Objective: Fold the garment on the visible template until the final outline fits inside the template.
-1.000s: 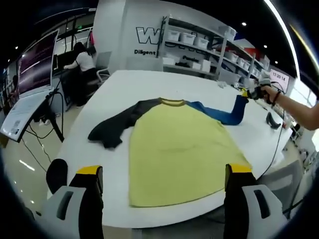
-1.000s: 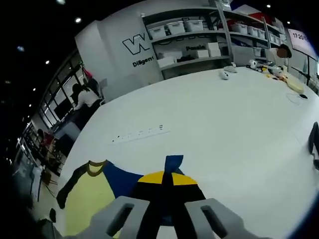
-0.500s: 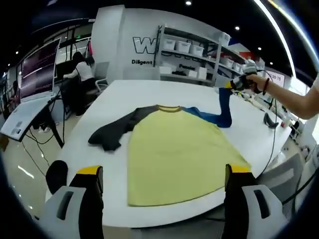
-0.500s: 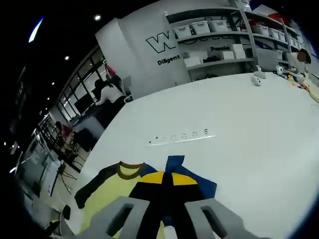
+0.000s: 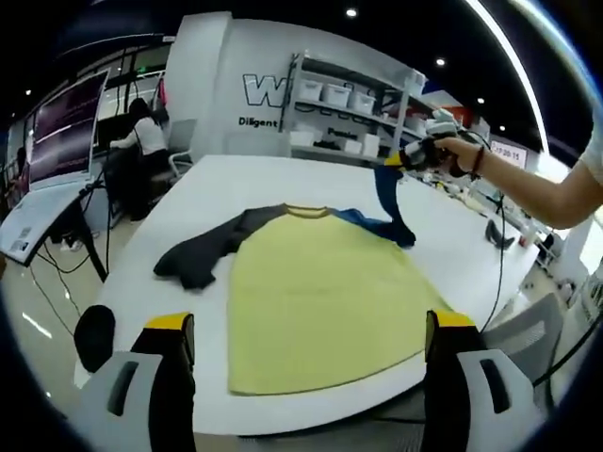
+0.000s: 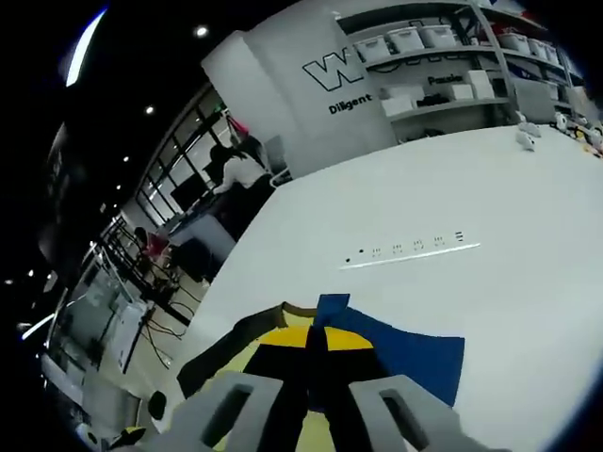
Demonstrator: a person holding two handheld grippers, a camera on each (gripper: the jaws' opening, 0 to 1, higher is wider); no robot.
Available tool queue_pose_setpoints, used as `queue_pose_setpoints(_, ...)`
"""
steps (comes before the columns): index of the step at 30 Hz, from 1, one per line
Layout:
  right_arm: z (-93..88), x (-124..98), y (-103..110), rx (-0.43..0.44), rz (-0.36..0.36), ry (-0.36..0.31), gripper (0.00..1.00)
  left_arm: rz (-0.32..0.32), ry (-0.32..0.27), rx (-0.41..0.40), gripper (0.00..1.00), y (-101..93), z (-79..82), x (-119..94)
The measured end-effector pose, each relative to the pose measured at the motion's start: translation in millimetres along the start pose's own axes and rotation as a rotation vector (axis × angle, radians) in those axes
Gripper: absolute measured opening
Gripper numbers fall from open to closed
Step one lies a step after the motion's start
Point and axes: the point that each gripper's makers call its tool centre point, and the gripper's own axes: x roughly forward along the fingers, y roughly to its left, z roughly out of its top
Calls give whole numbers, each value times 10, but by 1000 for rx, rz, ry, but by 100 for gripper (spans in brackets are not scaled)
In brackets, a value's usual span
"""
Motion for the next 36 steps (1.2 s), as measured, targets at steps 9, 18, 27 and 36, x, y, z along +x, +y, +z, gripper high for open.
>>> queue_pose_setpoints(9, -124, 312, 443, -24, 46, 34, 0, -15, -25, -26, 99, -32, 48, -20)
queue_pose_setpoints(18, -222, 590, 790, -70, 53, 55, 0, -23, -27, -15, 99, -84, 56, -24)
queue_pose_setpoints(27, -636, 953, 936, -62, 39, 158, 0, -38, -21, -6, 99, -113, 40, -14)
queue_pose_setpoints(36, -881, 1116, 1218, -161, 62, 206, 0, -42, -25, -21, 99, -195, 97, -33)
